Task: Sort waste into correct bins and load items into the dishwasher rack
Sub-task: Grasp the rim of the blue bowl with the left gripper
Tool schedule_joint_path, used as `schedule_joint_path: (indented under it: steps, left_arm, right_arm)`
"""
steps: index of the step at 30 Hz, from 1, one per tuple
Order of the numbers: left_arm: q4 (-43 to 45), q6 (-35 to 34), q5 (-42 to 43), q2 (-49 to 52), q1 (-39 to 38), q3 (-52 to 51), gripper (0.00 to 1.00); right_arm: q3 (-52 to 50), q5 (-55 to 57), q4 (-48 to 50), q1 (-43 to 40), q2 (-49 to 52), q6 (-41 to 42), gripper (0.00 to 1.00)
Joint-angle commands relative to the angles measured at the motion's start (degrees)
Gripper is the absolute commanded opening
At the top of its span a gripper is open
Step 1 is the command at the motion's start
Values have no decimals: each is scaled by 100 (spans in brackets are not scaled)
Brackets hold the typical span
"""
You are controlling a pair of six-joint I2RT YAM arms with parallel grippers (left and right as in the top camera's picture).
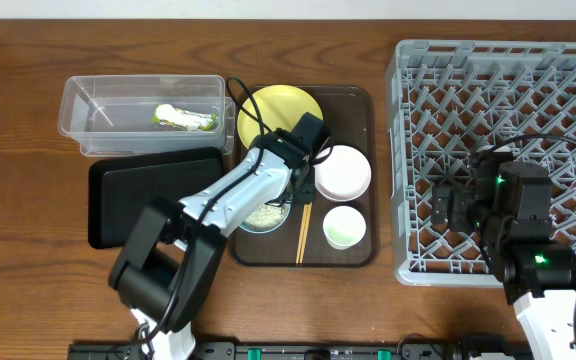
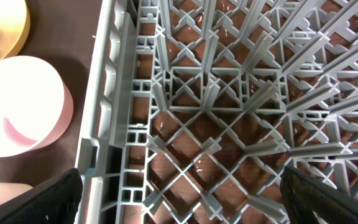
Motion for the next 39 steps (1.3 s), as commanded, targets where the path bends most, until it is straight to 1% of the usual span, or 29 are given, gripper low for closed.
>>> schedule_joint_path:
  steps: [1,3,8,10,11,13,14,17,23,29,34,36,39]
  left_arm:
    - [9,31,-85,190,2,-48,44]
    - [7,31,-87,212,2,-48,38]
    - [52,31,-87,210,2,-48,26]
    - [33,31,-85,208,-11,-48,24]
    - [26,31,-85,208,-20,-48,20]
    - [7,33,-87,208,-24,-48,19]
    - [4,33,-85,201,-24,-48,13]
    - [-22,33,-85,151,-24,-46,6]
    - [-153,33,-85,-269,-24,-42,6]
    - [-472,35,-83,-1073,4,-42,6]
    - [-815,66,-26,-1722,319,-42,6]
    - [-925,332,299,-1873,601,-42,6]
    - [-1025,817,1163,-1934,1202,-42,6]
  right_arm:
    - [125,-48,-7,-81,2,59,99]
    - [125,-46,-9,-81,2,59,99]
    - [125,-46,-7,-81,2,59,99]
    - [125,-46,-7,-81,2,59,99]
    - [125,-46,-7,-81,2,59,99]
    - [125,-46,-7,-81,2,59,99]
    - [125,-46,-4,-81,2,59,99]
    - [125,-46,-7,-81,2,59,99]
    - [125,-46,-7,-81,2,59,99]
    - [125,-46,-7,-81,2,59,99]
    - [125,-44,-7,-81,2,59,99]
    - [125,-44,-7,-81,2,59,99]
    - [125,-44,-7,-81,2,57,99]
